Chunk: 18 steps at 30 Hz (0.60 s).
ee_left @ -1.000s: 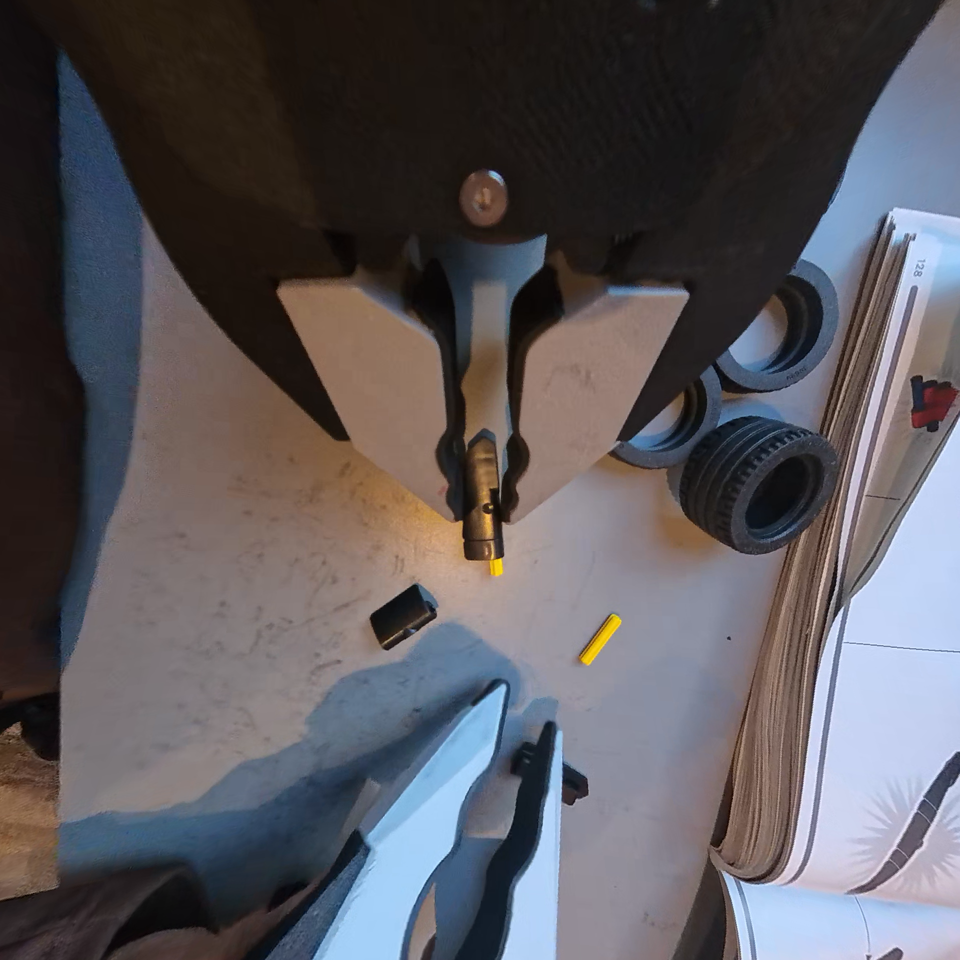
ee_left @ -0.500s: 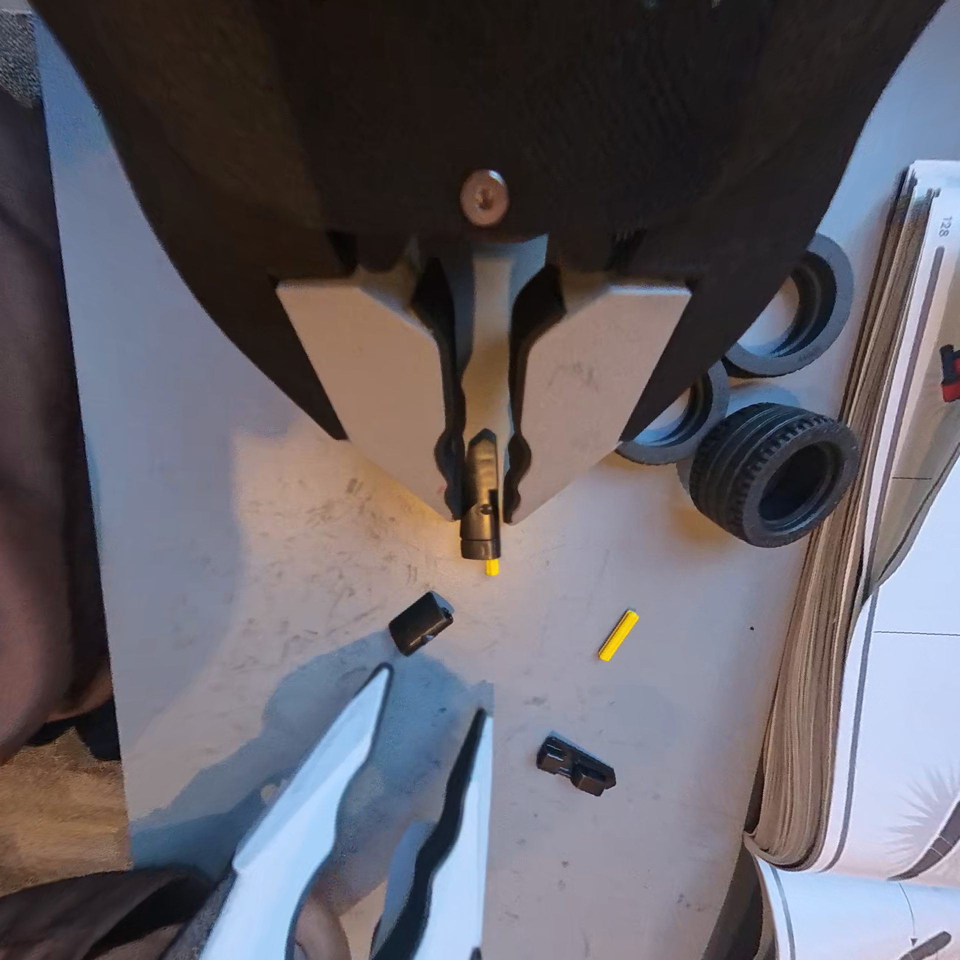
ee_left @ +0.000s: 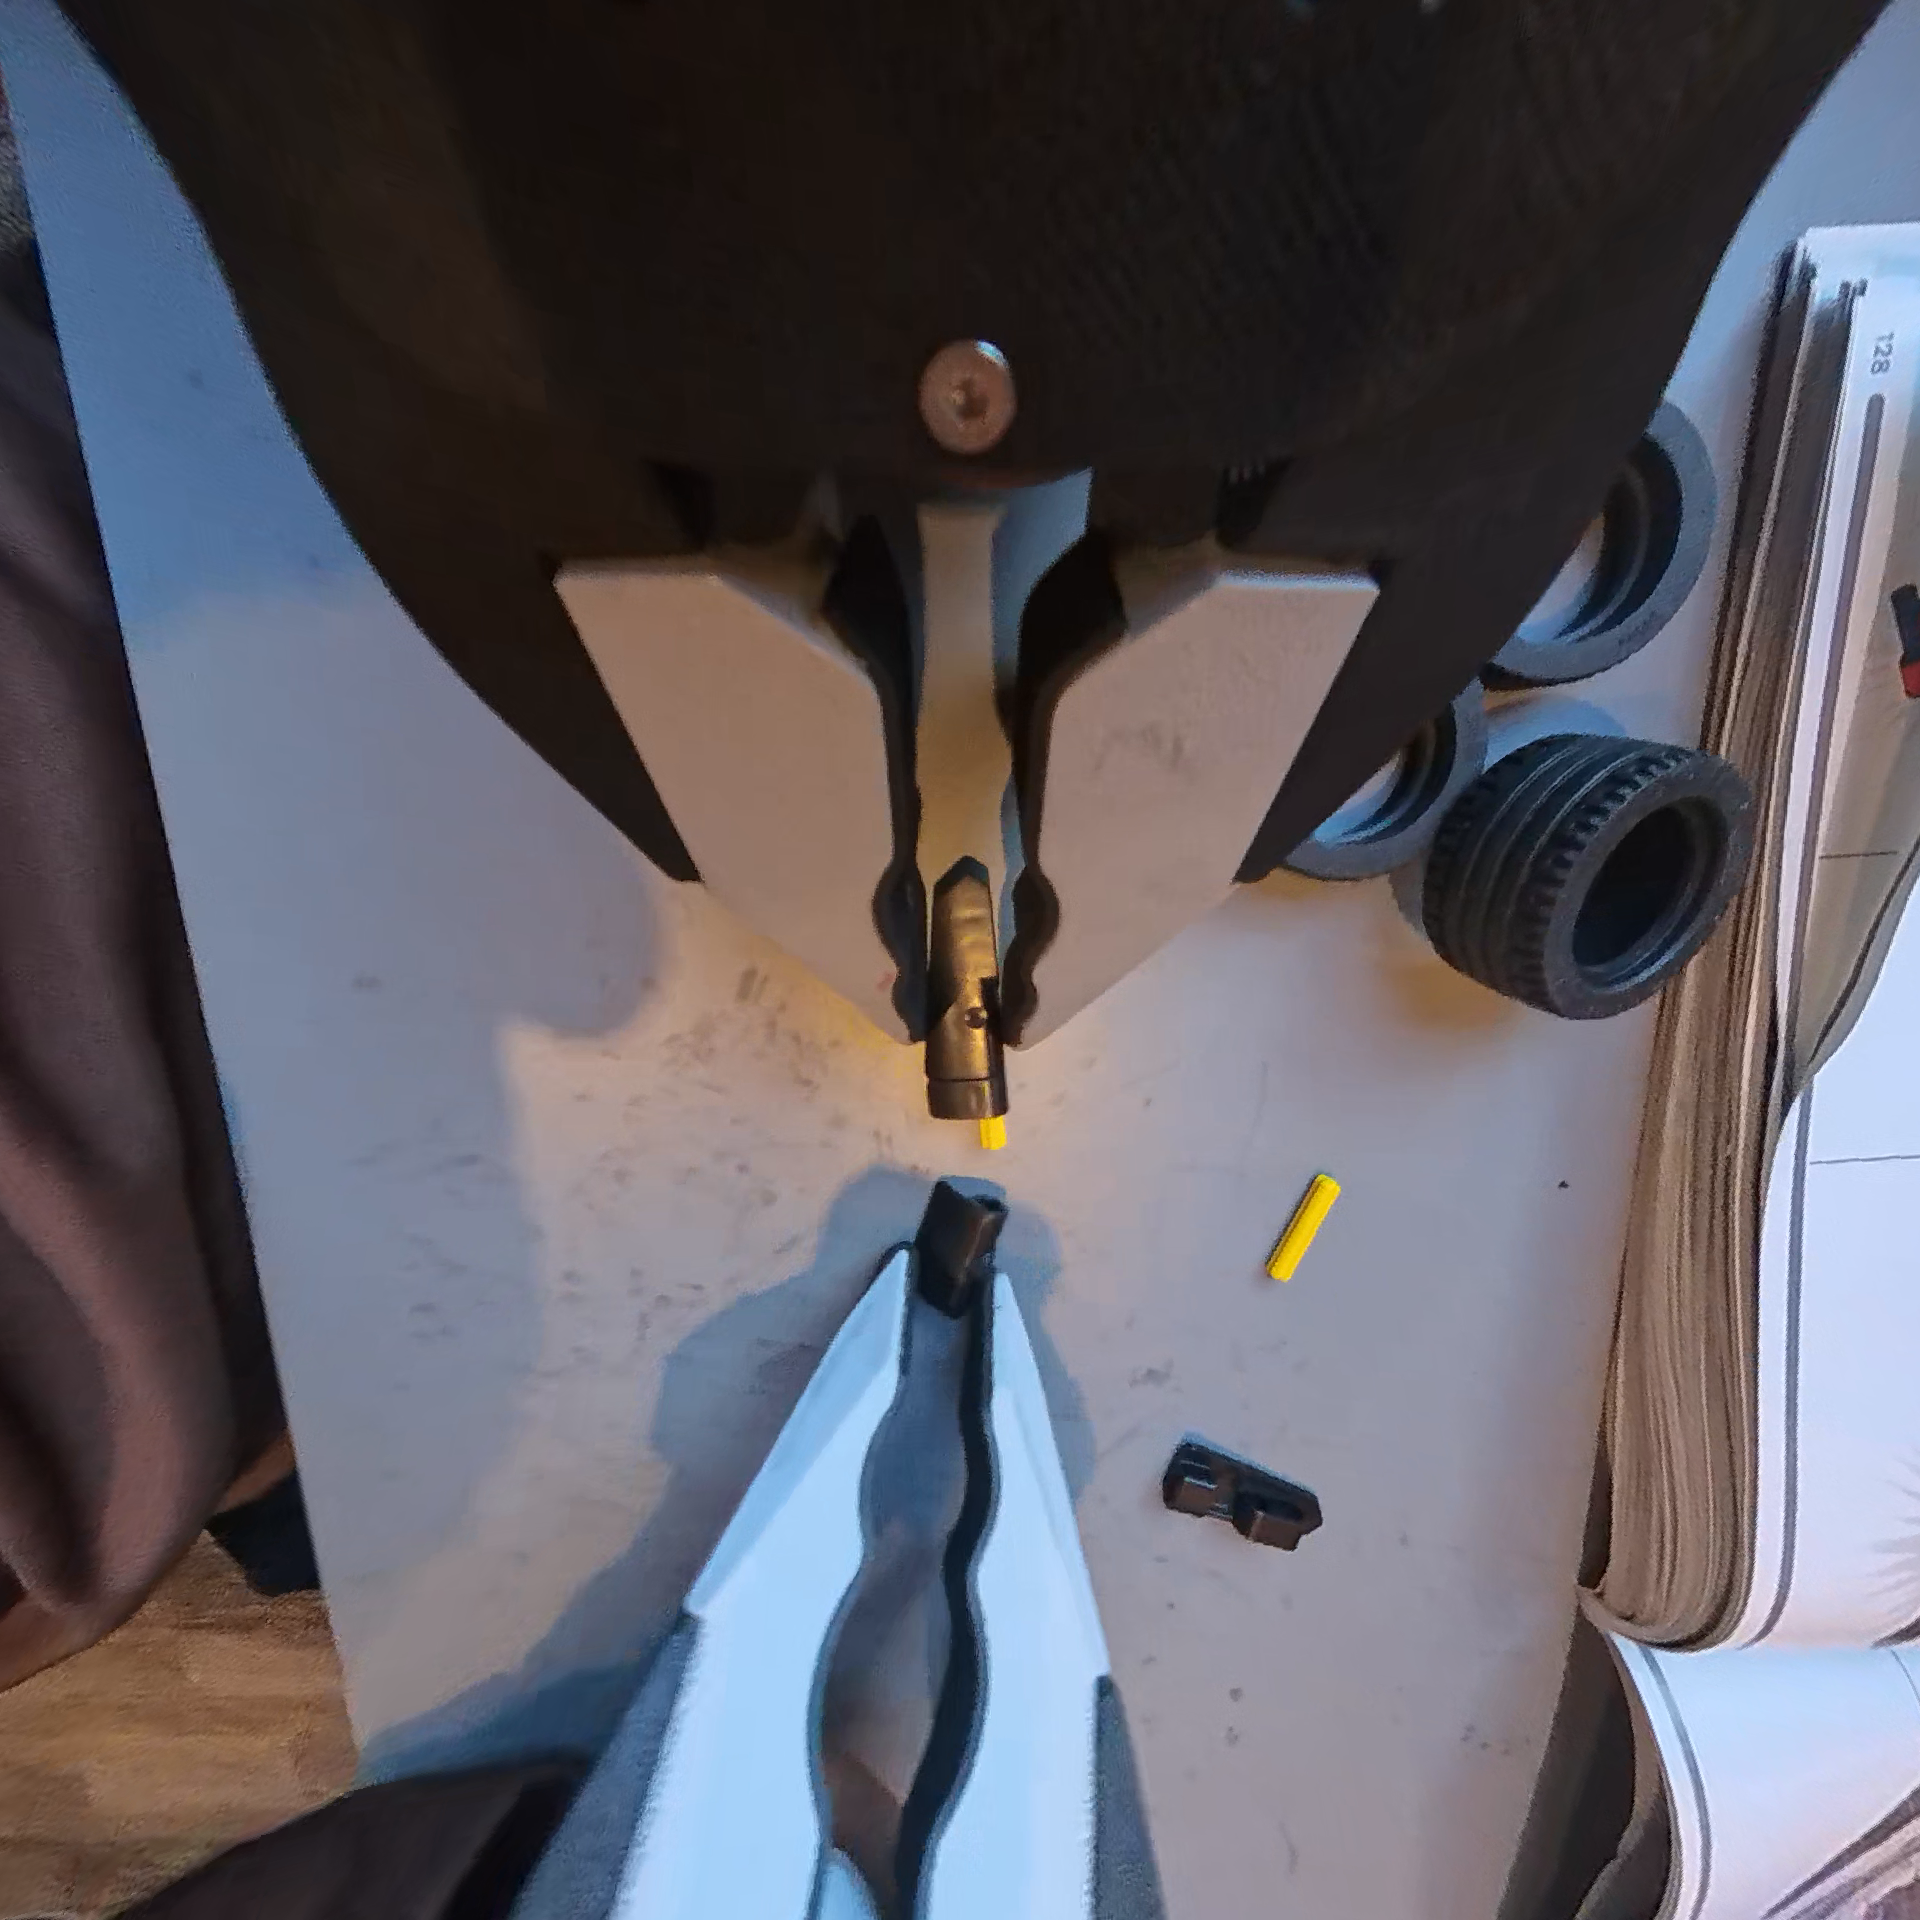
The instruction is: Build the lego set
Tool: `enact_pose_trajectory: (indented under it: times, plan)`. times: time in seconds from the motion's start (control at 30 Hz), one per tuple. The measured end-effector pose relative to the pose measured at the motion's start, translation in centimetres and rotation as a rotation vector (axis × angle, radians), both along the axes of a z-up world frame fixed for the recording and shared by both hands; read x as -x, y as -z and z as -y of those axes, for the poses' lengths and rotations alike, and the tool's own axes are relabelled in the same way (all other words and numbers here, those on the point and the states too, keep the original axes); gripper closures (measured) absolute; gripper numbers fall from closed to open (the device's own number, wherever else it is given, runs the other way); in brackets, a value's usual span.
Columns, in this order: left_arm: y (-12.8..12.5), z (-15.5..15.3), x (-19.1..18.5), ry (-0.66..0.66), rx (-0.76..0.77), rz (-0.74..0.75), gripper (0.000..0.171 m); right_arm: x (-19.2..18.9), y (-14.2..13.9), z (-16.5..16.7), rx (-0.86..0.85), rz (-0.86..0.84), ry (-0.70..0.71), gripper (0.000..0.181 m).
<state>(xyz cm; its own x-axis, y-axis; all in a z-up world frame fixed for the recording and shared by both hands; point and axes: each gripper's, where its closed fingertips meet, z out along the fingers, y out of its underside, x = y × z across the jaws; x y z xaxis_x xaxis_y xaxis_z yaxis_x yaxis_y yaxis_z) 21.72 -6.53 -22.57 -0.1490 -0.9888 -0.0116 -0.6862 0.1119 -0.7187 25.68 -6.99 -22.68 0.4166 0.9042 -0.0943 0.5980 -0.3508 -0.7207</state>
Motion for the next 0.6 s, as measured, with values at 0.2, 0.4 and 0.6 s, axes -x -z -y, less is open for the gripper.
enact_pose_trajectory:
  times: [0.2,0.4,0.6]
  plan:
    - [-0.03,0.18,-0.37,0.022,-0.039,0.009,0.16,-0.07,-0.07,0.01,0.124,-0.059,-0.105,0.171]
    - [0.0,0.49,-0.8,0.037,-0.023,0.007,0.161,0.2,-0.14,0.17,0.194,-0.084,-0.163,0.172]
    - [0.0,0.5,-0.82,0.039,-0.026,0.007,0.161,0.19,-0.17,0.19,0.222,-0.095,-0.179,0.172]
